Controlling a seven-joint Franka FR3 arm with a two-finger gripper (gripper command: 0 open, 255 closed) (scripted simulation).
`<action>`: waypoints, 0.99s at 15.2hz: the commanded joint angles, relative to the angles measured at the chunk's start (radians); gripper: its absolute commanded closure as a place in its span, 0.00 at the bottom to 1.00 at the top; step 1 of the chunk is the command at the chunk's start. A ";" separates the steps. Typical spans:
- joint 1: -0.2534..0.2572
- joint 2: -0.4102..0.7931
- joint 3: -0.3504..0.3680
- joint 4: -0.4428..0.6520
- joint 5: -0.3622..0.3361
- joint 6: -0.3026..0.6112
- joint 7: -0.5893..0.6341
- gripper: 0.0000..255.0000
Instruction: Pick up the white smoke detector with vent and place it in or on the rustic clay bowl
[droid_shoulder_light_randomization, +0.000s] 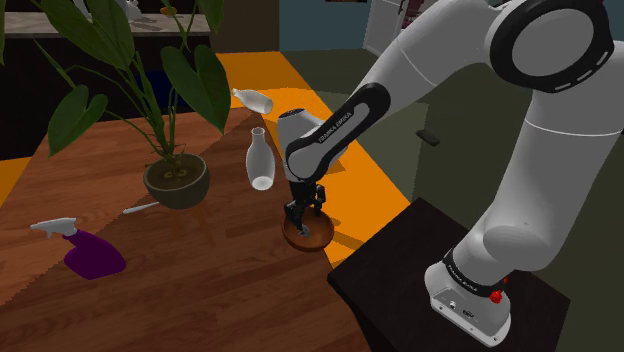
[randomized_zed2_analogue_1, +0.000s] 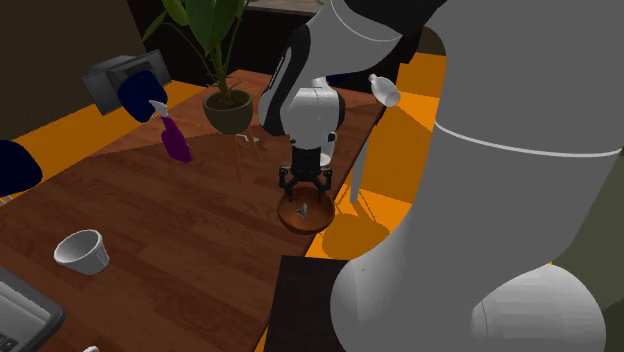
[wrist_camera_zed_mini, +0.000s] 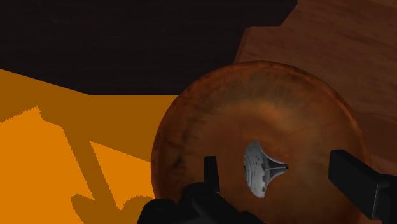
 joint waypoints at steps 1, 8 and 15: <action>0.000 0.000 0.000 0.000 0.000 0.000 0.000 0.00; -0.014 -0.069 0.004 0.063 0.017 -0.130 -0.014 0.00; -0.014 -0.069 0.004 0.063 0.017 -0.130 -0.014 0.00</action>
